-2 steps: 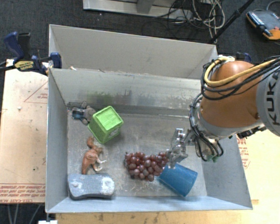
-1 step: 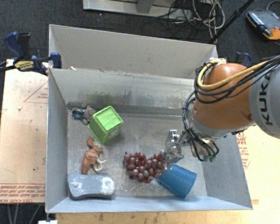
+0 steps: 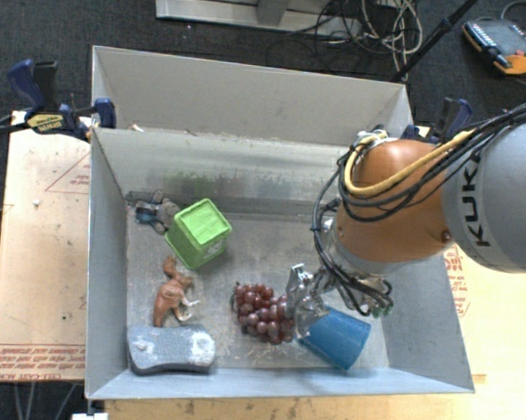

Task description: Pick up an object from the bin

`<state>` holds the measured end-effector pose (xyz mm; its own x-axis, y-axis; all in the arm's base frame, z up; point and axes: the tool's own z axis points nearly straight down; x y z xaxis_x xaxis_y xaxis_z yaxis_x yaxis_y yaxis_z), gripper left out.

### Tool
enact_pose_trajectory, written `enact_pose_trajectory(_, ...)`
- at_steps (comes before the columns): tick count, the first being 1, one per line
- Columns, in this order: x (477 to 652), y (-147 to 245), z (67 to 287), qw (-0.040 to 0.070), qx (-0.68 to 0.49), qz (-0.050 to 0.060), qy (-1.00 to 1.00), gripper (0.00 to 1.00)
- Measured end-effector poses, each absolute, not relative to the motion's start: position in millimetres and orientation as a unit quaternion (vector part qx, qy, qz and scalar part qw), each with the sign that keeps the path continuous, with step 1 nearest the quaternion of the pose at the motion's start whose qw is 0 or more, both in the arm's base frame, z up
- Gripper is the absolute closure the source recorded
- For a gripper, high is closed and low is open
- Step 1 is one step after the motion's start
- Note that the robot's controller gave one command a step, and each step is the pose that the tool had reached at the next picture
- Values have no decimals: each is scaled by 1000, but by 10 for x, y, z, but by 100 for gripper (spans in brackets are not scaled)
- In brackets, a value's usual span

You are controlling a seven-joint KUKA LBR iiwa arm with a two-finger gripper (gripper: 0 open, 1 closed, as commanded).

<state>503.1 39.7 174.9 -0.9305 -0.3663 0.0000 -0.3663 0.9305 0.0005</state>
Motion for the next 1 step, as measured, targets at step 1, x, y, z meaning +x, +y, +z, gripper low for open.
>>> enact_pose_trajectory(1,5050,443,2009,5,236,-2,-972,100)
